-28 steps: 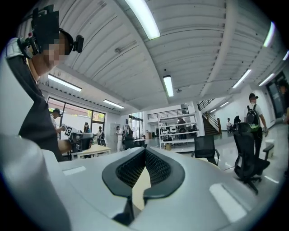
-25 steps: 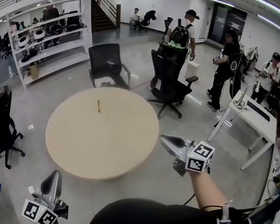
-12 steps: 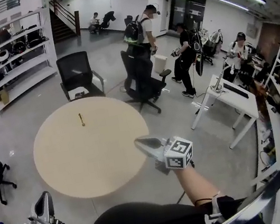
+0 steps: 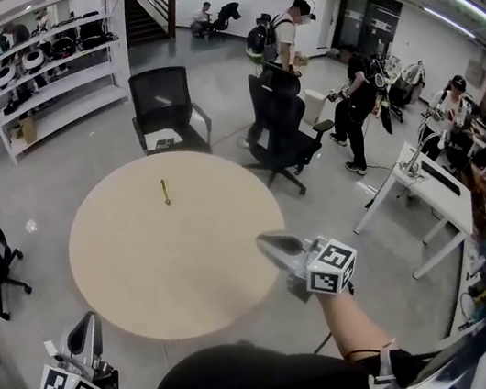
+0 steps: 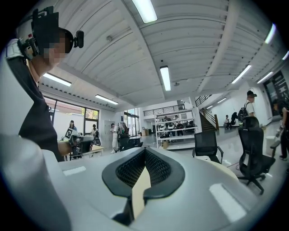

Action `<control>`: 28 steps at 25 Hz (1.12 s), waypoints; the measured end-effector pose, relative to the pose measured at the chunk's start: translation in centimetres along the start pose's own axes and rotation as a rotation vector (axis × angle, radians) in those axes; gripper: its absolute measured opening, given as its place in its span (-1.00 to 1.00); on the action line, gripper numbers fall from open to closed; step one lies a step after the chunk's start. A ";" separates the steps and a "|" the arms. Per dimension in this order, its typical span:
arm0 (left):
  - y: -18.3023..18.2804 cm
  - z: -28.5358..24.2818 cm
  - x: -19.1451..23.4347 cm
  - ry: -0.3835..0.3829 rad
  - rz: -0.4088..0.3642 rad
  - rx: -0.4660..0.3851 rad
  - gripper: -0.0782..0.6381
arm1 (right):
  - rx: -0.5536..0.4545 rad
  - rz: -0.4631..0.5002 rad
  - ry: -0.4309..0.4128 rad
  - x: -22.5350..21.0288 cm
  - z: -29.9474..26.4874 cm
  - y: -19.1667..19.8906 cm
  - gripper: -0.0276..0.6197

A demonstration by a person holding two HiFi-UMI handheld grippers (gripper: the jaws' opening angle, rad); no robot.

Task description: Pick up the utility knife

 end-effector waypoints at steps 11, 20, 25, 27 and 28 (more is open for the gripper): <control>0.5 -12.2 1.4 -0.137 -0.062 0.008 -0.82 | -0.033 -0.019 -0.166 -13.7 -9.7 -1.3 -0.87; 1.4 -20.1 2.2 -0.229 -0.050 0.058 -0.82 | -0.026 -0.075 -0.247 -22.5 -14.8 -0.2 -0.87; 1.8 -22.5 3.2 -0.205 -0.058 0.115 -0.82 | 0.000 -0.120 -0.238 -24.3 -16.4 1.8 -0.87; 1.9 -22.5 4.3 -0.190 -0.049 0.120 -0.82 | 0.003 -0.127 -0.222 -24.2 -17.1 2.2 -0.87; 1.9 -22.5 5.0 -0.180 -0.041 0.119 -0.82 | 0.003 -0.123 -0.214 -24.1 -17.4 2.1 -0.87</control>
Point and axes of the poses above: the fingertips, and each gripper's own axes: z backward along the fingers, x to its left, y out of its underside, the point moved 3 cm from there along z, backward along the fingers, and after that the axes turned 13 degrees about y, right-handed, at the moved point
